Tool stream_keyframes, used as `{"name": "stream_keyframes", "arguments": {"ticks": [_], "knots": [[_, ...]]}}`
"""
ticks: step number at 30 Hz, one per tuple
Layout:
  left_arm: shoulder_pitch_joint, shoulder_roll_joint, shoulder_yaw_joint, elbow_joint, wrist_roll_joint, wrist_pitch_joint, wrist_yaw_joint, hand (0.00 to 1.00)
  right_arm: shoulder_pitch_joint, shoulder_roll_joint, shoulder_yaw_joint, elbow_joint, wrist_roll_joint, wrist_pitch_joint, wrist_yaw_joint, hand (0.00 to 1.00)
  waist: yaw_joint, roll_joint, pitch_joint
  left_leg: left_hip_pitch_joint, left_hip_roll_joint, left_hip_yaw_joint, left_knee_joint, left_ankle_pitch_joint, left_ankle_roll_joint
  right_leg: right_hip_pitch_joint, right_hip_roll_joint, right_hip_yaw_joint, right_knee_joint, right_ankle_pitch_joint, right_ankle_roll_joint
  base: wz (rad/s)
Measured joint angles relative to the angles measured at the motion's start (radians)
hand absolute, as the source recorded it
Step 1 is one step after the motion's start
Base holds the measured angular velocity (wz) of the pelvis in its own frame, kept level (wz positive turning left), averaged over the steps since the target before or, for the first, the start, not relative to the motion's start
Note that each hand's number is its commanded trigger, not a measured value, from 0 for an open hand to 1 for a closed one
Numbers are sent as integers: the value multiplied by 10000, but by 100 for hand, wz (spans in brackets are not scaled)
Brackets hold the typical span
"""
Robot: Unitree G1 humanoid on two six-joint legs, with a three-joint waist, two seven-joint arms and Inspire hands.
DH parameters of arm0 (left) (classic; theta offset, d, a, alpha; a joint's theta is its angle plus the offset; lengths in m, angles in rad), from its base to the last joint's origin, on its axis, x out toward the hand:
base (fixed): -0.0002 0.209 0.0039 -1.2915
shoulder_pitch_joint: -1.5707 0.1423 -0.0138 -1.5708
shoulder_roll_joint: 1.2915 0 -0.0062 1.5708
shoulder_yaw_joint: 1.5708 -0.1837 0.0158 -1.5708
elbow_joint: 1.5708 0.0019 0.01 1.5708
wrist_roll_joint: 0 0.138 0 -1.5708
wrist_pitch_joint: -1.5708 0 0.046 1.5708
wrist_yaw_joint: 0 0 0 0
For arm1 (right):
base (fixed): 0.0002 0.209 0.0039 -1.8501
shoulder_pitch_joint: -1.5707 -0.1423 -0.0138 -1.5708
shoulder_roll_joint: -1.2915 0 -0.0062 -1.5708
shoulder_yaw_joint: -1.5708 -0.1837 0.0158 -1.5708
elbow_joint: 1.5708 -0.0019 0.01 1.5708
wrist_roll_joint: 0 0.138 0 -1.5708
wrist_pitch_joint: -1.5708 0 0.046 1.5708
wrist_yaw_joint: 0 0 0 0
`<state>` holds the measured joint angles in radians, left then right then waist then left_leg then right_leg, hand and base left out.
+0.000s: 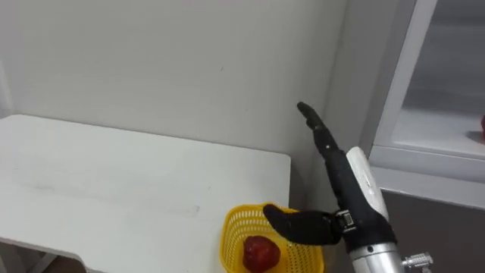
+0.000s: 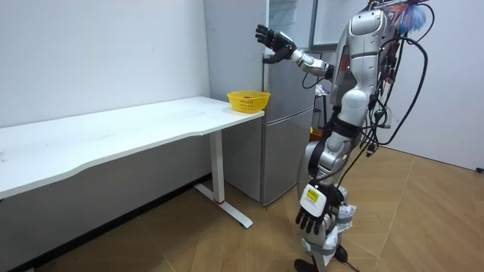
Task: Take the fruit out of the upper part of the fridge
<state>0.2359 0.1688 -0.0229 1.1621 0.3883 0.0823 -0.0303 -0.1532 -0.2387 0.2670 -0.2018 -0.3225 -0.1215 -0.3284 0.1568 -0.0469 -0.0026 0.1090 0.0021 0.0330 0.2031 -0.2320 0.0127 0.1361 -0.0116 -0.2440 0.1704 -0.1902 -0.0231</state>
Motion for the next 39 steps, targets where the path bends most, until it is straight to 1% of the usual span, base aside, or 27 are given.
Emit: {"name": "stream_keyframes", "arguments": {"ticks": [1, 4, 6, 7, 9, 10, 12, 13, 14, 15, 17, 20, 22, 27, 28, 31, 33, 34, 36, 37, 38, 39], "knots": [[-11, -1, 1, -1, 0, -5, -1, 0, 168, 5, -141, -351, 8, -24, 6, 0, -30, 23, -15, 3, -1, 5, -5, 1, 2, -2, 0, 20, -1, 1, 2, -5], [21, 3, 81, 40, -2, -22, 0, 0, 409, 8, -380, -797, -4, -149, -1, 0, -172, 113, -83, 94, 15, 129, -72, 2, 4, -1, 31, 263, 16, 2, 3, -11], [15, 8, 132, 56, -14, -56, 56, 0, 606, 14, -603, -925, -10, -300, -13, 0, -303, 136, -78, 113, 23, 147, -86, 2, 4, 5, 46, 365, 20, 2, 3, -4], [-8, 7, 106, 54, -28, -128, 107, 0, 637, 15, -672, -942, -1, -320, -83, 0, -452, 157, -77, 115, 29, 165, -101, 2, 4, -10, 70, 482, 23, 2, 3, -10], [-29, 1, 67, 56, -29, -238, 218, 0, 789, 21, -823, -1049, 12, -339, -223, 0, -513, 185, -70, 186, 64, 262, -201, 2, 3, -73, 102, 644, 85, 5, -2, -20], [-27, 1, 69, 74, -42, -257, 246, 0, 914, 23, -970, -1116, 9, -384, -329, 0, -538, 196, -64, 219, 93, 397, -255, 0, 1, -112, 119, 726, 180, 4, -3, -21], [-20, 0, 65, 105, -38, -325, 315, 0, 992, 22, -1161, -1142, 6, -523, -488, 0, -729, 185, -59, 221, 102, 476, -280, 0, 0, -152, 130, 796, 181, 4, -4, -13], [-20, -6, 64, 157, -35, -398, 390, 0, 1076, 23, -1348, -1187, 0, -651, -586, 0, -852, 167, -52, 198, 94, 494, -278, 0, 1, -179, 126, 818, 181, 4, -5, -5], [-33, -4, 64, 164, -32, -427, 465, 0, 1199, 23, -1493, -1261, -3, -716, -740, 0, -974, 142, -58, 182, 90, 523, -277, 0, 2, -202, 124, 841, 181, 4, -5, -6], [-30, -3, 65, 180, -28, -440, 502, 0, 1271, 26, -1571, -1307, -13, -751, -792, 0, -994, 136, -58, 179, 93, 554, -277, -1, 2, -217, 130, 878, 181, 3, -6, -14], [-20, -16, -6, 311, -34, -486, 642, 0, 1608, 35, -1892, -1380, 145, -945, -1034, 0, -1065, 120, -60, 185, 98, 704, -274, -3, 3, -263, 150, 1042, 171, 3, -6, -17], [-70, -22, -13, 358, -31, -516, 822, 0, 1966, 36, -2189, -1409, 803, -975, -1273, 0, -1243, 87, -56, 208, 90, 739, -241, -3, 6, -269, 149, 1050, 172, 5, -3, -4], [-35, -26, -2, 353, -33, -520, 903, 0, 2124, 36, -2437, -1458, 959, -975, -1469, 0, -1269, 75, -58, 221, 95, 772, -250, -3, 6, -296, 152, 1051, 201, 4, -3, -6], [-95, -25, 6, 327, -29, -525, 922, 0, 2131, -33, -3080, -1363, 1603, -1006, -1798, 0, -1345, 27, -25, 275, 136, 851, -285, -5, 3, -312, 181, 1082, 221, 4, -5, -4], [-127, -11, 24, 324, -28, -526, 914, 0, 2131, -70, -3321, -1235, 1886, -1006, -1814, 0, -1368, -23, 19, 287, 143, 851, -286, -6, 1, -331, 185, 1076, 178, 5, -8, 0], [-138, -11, 104, 330, 12, -523, 800, 0, 2110, -82, -3894, -940, 2632, -985, -1836, 0, -1494, -128, 58, 214, 122, 741, -275, -7, 0, -354, 174, 1063, 128, 4, -10, 3], [-129, 5, 210, 332, 13, -534, 666, 0, 2063, -189, -4263, -849, 3383, -966, -1858, 0, -1512, -159, 70, 198, 116, 760, -280, -5, 2, -386, 170, 1050, 143, 4, -10, 0], [-107, 20, 247, 332, 11, -534, 586, 0, 1890, -331, -4476, -752, 3713, -920, -1856, 0, -1526, -204, 61, 198, 110, 775, -284, -4, 4, -401, 160, 1040, 157, 4, -9, 0], [-106, 25, 400, 321, -32, -536, 550, 0, 1418, -645, -4656, -487, 4067, -923, -1864, 0, -1608, -208, 69, 196, 103, 765, -291, -3, 6, -414, 155, 1044, 154, 5, -7, 0], [-99, 79, 432, 322, -21, -549, 550, 0, 1075, -925, -4785, -188, 4278, -908, -1854, 0, -1654, -228, 65, 211, 102, 765, -295, -2, 6, -419, 154, 1045, 156, 5, -7, 0], [-110, 109, 689, 314, 4, -617, 524, 0, 789, -1160, -4966, -1, 4313, -813, -1854, 0, -1591, -285, 58, 218, 103, 767, -313, 1, 4, -464, 158, 1048, 171, 4, -8, 0], [-121, 123, 830, 279, 12, -634, 491, 0, 651, -1249, -5060, 39, 4318, -749, -1858, 0, -1577, -274, 45, 209, 104, 764, -315, 5, 2, -476, 161, 1045, 171, 4, -9, 0]]}}
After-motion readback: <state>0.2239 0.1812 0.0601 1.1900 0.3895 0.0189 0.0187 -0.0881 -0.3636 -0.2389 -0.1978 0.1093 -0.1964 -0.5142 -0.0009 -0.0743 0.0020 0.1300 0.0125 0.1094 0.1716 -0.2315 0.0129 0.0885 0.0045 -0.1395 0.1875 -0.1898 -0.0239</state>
